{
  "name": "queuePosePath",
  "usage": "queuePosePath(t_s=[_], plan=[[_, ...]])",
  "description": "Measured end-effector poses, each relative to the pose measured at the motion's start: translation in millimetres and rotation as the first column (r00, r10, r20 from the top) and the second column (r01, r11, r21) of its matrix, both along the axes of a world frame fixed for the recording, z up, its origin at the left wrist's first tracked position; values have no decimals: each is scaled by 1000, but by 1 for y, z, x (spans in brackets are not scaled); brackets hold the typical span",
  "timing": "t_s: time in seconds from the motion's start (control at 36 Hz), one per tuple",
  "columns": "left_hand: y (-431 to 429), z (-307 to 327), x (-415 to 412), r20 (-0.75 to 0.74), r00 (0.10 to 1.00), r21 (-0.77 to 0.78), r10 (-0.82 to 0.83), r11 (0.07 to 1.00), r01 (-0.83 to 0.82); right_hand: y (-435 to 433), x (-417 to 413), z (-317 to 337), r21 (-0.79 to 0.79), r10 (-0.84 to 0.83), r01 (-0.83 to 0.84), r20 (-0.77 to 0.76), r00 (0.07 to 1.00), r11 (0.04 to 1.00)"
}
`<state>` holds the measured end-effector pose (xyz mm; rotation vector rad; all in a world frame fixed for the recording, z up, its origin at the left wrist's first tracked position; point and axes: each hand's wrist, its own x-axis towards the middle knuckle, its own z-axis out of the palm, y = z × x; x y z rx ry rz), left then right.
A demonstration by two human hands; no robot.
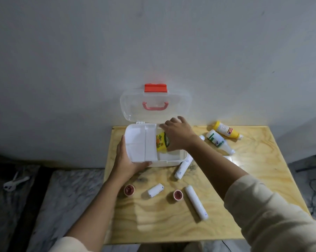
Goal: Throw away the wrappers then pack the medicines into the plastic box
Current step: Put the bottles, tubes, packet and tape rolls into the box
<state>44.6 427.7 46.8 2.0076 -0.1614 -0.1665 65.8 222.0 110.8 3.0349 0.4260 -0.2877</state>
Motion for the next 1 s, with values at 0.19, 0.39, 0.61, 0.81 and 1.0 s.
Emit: queuePosePath(t_s=[0.19,0.39,0.61,0.81,1.0], plan=[[6,-3,-1,25,1000,4,-17,1000,17,-22,-12,6,224,-150,168,-92,984,960],[8,-4,-5,30,999,-12,-39,999,39,-9,-18,-20,424,-210,275,-193,958,863],[8,-8,-6,4,1000,-11,-27,1000,27,6,-14,-43,232,-291,306,-96,952,924],[8,-9,-7,6,1000,-13,-27,1000,27,13,-13,-54,317,-296,348,-202,934,882],[6,-6,-6,-10,999,-54,-41,998,40,-3,-36,-22,617,-446,372,-39,894,693]])
